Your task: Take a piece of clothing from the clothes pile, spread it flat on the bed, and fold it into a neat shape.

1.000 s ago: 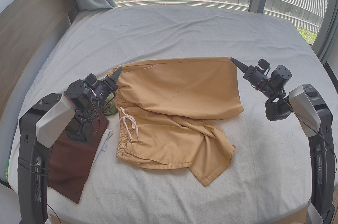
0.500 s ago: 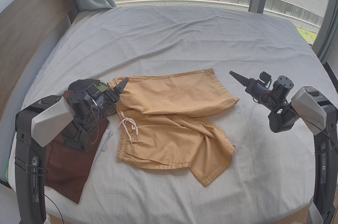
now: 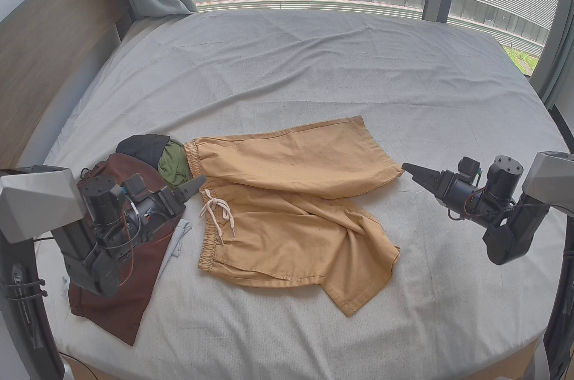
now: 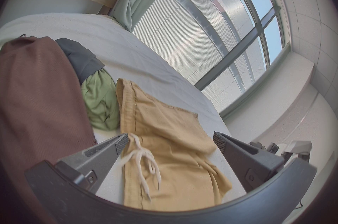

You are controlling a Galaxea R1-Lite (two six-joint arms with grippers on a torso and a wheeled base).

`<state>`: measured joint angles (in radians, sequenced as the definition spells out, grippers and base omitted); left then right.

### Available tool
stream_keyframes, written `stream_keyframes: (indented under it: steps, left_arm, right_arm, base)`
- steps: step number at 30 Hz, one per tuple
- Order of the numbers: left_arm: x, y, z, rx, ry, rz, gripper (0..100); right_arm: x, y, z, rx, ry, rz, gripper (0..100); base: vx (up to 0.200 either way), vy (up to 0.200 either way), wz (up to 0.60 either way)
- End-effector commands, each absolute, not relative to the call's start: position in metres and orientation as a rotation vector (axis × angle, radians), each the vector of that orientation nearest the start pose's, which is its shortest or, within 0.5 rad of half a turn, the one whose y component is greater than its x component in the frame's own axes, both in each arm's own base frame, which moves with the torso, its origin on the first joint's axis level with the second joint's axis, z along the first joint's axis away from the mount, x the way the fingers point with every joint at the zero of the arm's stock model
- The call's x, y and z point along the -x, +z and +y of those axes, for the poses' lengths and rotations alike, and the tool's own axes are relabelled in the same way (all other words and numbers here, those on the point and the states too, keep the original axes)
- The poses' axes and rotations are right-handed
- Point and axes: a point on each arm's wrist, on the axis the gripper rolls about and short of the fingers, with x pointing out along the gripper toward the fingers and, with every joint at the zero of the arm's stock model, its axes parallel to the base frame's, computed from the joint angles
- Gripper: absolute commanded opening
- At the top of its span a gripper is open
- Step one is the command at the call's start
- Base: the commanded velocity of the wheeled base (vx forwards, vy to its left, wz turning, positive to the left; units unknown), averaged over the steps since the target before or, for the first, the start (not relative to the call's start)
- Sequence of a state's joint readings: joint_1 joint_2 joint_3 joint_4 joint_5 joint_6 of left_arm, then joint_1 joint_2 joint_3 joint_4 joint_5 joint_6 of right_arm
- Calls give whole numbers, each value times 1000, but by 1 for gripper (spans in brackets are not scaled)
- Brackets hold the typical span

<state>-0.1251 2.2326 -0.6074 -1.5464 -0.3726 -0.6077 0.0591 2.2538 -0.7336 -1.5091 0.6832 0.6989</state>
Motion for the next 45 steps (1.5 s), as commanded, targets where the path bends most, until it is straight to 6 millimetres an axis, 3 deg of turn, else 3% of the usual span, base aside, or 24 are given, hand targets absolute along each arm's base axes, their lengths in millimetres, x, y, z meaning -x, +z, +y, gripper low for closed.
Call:
stream_keyframes:
  steps: [1,8,16,20,26,31,45]
  left_arm:
    - [-292,77,-44,511,-528,248,100]
    - [-281,58,-44,385,-574,308,100]
    - [-279,60,-44,303,-600,281,100]
    - [-279,60,-44,300,-600,280,100]
    - [-279,57,-44,302,-599,290,100]
    - [-278,58,-44,303,-615,294,100]
    - [-277,59,-44,303,-628,291,100]
  right_arm:
    - [-325,67,40,-687,704,335,100]
    - [-320,52,44,-703,694,401,100]
    - [-308,40,43,-718,671,467,100]
    - [-297,23,45,-708,651,540,100]
    - [-300,5,46,-710,608,579,100]
    - [-304,-9,62,-691,521,590,100]
    - [-302,-23,72,-691,512,639,100]
  base:
    - [0,0,0]
    - [0,0,0]
    - [0,0,0]
    - [0,0,0]
    - [0,0,0]
    - [0,0,0]
    - [0,0,0]
